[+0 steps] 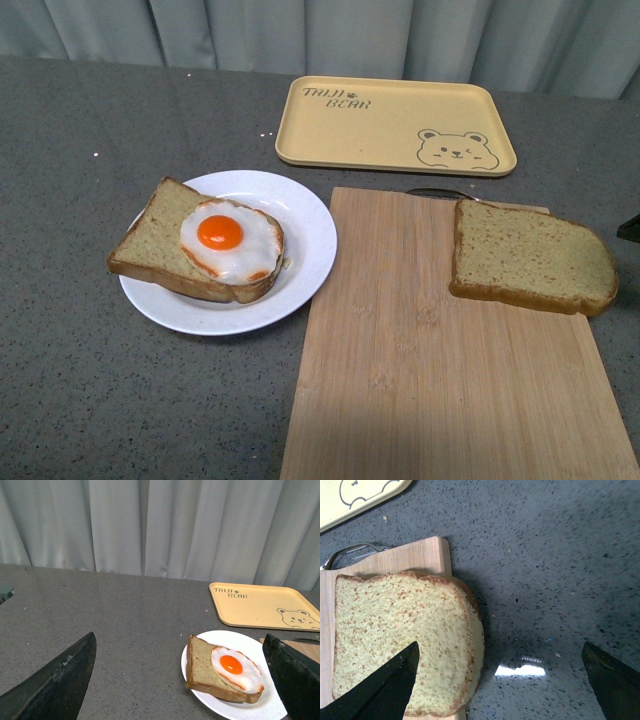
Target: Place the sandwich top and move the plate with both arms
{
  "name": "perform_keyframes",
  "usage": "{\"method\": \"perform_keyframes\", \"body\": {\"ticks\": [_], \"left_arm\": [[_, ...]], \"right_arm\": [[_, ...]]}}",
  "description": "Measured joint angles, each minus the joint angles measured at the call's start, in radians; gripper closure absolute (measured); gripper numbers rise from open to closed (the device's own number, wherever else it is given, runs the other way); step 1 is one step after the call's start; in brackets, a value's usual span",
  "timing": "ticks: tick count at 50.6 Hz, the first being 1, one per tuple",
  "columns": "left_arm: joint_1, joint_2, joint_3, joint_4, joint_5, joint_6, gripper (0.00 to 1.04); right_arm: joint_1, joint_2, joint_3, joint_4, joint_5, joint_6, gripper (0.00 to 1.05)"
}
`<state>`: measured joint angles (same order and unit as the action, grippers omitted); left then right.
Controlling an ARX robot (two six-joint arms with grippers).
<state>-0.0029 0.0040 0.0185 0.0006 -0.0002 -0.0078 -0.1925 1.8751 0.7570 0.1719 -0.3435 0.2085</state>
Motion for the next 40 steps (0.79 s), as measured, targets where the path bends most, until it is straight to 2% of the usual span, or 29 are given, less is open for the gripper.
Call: {"method": "perform_keyframes", "body": {"ticks": [6,13,16,19,27,40], "left_arm": [[0.0,0.0,0.0,0.0,0.0,0.0,0.07],[0.0,0.0,0.0,0.0,0.0,0.0,0.07],[0.0,0.0,0.0,0.0,0.0,0.0,0.07],[0.0,0.0,0.0,0.0,0.0,0.0,0.07],[0.0,0.0,0.0,0.0,0.0,0.0,0.07],[0.0,0.0,0.0,0.0,0.0,0.0,0.07]], "right_arm": [[0.033,0.083,0.073,-0.023,-0.051,0.04,0.09],[0.064,0.135,0.127,-0.066,-0.046,0.058,0.1],[0.073,0.15,0.138,-0.078,-0.045,0.066,0.14],[0.082,0.165,0.151,-0.093,-0.047,0.081,0.22],[0.101,0.177,0.175,-0.119,-0.036,0.095,0.54],[0.106,0.159,0.175,-0.138,-0.026,0.095,0.85]]}}
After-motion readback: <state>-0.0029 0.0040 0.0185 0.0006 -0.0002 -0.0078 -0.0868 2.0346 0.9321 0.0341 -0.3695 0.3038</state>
